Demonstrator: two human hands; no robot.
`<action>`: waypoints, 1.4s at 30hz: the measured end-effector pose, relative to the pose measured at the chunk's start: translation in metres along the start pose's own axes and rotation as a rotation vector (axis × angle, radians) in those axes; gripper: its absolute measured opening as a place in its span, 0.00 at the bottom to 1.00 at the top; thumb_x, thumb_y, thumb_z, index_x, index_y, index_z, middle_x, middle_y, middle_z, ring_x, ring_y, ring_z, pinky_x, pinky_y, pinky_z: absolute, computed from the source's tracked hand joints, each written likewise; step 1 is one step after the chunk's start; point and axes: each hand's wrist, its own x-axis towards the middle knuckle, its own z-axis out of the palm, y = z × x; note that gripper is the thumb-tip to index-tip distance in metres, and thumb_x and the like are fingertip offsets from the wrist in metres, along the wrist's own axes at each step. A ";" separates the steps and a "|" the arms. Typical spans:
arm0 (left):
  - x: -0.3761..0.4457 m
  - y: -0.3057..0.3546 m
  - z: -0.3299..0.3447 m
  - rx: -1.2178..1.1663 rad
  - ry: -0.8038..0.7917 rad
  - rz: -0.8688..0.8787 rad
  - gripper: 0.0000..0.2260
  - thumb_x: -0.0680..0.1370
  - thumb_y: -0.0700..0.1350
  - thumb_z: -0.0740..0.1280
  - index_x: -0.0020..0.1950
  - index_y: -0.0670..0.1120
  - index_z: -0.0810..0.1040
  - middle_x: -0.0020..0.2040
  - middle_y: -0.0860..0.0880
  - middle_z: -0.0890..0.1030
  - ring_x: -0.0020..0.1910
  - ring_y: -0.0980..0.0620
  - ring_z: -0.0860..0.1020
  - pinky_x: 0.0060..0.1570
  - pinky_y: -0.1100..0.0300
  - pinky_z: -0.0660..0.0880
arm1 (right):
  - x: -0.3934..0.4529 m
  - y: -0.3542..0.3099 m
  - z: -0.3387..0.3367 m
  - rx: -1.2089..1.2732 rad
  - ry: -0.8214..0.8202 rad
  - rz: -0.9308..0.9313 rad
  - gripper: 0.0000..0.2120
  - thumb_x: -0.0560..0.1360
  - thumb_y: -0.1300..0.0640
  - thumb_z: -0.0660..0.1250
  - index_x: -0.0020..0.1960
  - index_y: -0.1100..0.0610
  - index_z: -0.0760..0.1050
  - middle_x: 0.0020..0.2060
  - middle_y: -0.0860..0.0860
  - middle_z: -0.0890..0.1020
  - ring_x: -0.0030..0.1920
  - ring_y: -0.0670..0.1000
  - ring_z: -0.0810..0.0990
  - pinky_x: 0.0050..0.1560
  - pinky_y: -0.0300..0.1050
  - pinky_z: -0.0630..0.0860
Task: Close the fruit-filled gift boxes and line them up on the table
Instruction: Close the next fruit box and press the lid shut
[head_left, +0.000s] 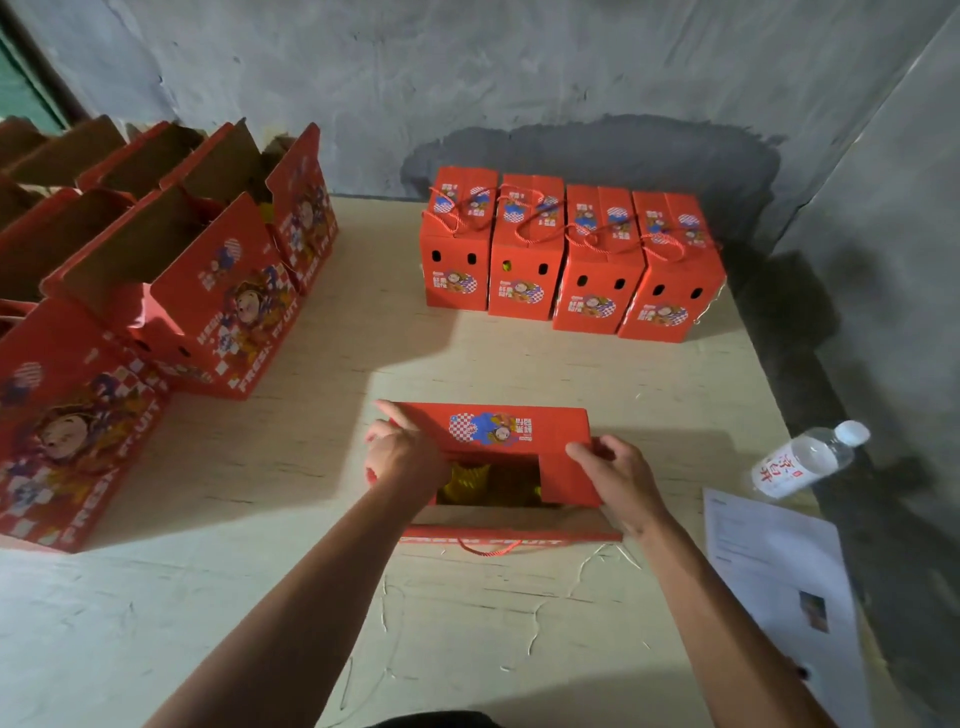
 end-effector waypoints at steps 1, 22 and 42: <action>0.000 -0.002 0.003 -0.028 0.015 0.024 0.49 0.79 0.56 0.65 0.78 0.29 0.35 0.77 0.28 0.55 0.72 0.34 0.68 0.55 0.48 0.81 | -0.001 0.000 0.000 0.010 -0.004 0.003 0.20 0.69 0.34 0.71 0.50 0.48 0.83 0.41 0.41 0.87 0.41 0.43 0.86 0.47 0.49 0.84; 0.002 -0.063 0.036 -0.912 0.093 0.499 0.31 0.84 0.51 0.63 0.84 0.47 0.52 0.82 0.44 0.53 0.81 0.44 0.55 0.78 0.41 0.60 | -0.029 -0.001 0.002 0.006 0.037 -0.040 0.18 0.77 0.33 0.67 0.57 0.45 0.81 0.44 0.40 0.85 0.48 0.43 0.83 0.47 0.40 0.75; -0.036 -0.131 0.061 -0.818 0.190 0.817 0.26 0.75 0.35 0.65 0.72 0.51 0.76 0.75 0.60 0.73 0.80 0.54 0.61 0.75 0.55 0.65 | -0.072 0.028 -0.024 -0.298 -0.220 -0.408 0.28 0.81 0.53 0.68 0.79 0.41 0.65 0.80 0.35 0.57 0.78 0.34 0.58 0.71 0.42 0.70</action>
